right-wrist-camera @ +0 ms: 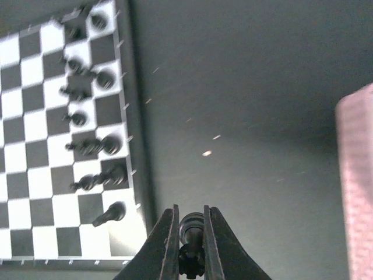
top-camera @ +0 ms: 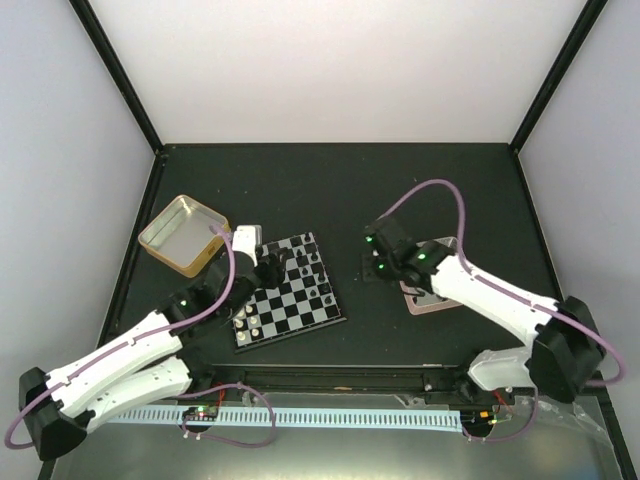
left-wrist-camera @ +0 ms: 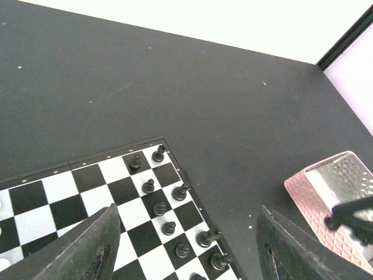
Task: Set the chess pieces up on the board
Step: Place the chess piece on the chessboard.
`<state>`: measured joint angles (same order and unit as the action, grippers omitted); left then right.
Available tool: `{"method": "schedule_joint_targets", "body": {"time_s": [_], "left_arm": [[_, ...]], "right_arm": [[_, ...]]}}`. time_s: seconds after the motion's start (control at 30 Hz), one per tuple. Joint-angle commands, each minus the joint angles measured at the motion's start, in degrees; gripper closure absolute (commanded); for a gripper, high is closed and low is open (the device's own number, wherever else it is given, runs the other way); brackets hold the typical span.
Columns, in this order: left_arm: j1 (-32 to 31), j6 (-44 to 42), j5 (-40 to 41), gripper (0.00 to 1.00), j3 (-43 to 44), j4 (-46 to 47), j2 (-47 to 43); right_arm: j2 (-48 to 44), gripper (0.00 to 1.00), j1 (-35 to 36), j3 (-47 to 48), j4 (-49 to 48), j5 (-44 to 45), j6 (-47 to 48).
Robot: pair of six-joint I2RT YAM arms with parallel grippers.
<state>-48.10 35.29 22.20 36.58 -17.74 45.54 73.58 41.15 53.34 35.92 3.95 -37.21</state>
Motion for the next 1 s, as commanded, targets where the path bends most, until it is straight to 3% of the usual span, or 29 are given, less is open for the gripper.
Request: {"method": "schedule_joint_targets", "body": {"time_s": [0.0, 0.33, 0.97], "left_arm": [[1.14, 2.32, 3.16, 0.35, -1.71, -1.44, -3.49], [2.77, 3.38, 3.58, 0.33, -4.55, -2.51, -7.90], [4.47, 3.52, 2.24, 0.33, -6.50, -2.45, -9.58]], "right_arm": [[5.60, 0.98, 7.92, 2.79, 1.18, 1.13, -2.73], [16.13, 0.98, 16.57, 7.25, 2.30, -0.40, -5.53], [23.82, 0.96, 19.05, 9.49, 0.04, -4.27, -4.53]]}}
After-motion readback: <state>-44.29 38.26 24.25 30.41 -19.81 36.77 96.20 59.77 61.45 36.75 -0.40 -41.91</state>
